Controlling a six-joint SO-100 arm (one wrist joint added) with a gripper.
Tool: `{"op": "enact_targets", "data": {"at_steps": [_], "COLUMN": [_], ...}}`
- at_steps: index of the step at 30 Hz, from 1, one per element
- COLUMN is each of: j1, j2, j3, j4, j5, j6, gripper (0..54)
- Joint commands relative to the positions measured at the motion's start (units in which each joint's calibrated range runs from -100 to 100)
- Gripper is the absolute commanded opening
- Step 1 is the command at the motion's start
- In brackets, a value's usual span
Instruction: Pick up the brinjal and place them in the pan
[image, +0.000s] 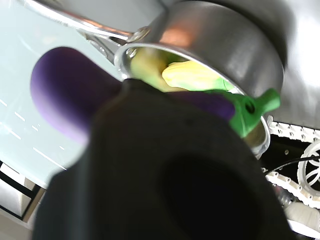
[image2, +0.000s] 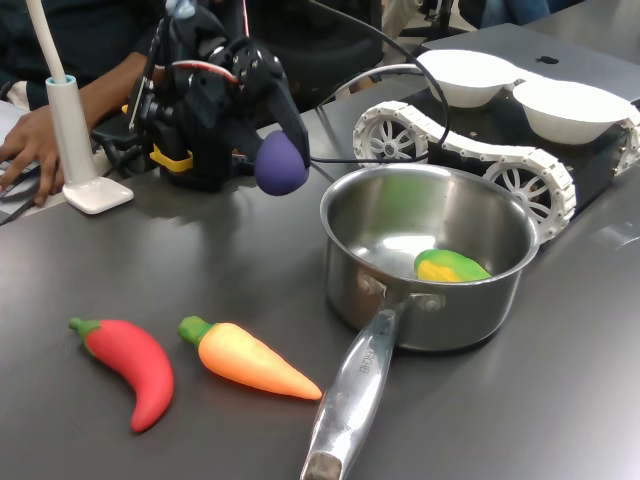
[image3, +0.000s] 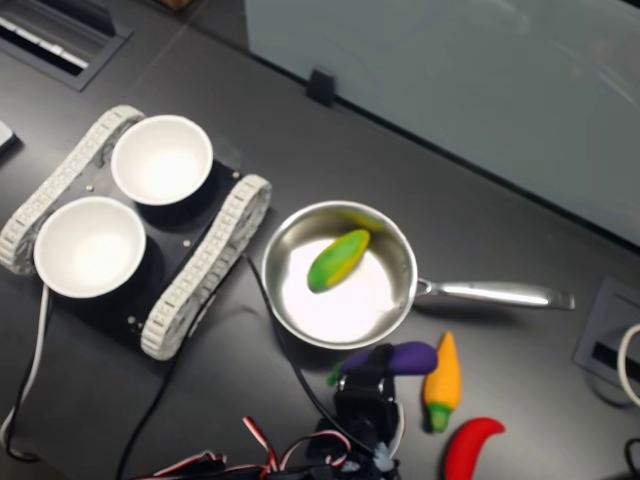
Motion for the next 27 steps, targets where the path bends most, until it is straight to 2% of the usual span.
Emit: {"op": "enact_targets", "data": {"at_steps": [1,13,20,24,27], "j1": [-1.3,-8.9,-16.3,-22.0,-25.6], "j2": [-6.8,-16.9,-22.1,-24.5,-26.4], "j3": [0.5,6.2,9.3,11.0,12.2], "j4": [-7.2,-10.8,-12.9,-13.6,-13.6], "j5": [-5.5,-14.1,-18.7,-21.6,-23.2], "j6": [-1.5,-0.4,6.2,12.2,14.9], "gripper": [0.3,0.3,0.3,0.3,0.3]}}
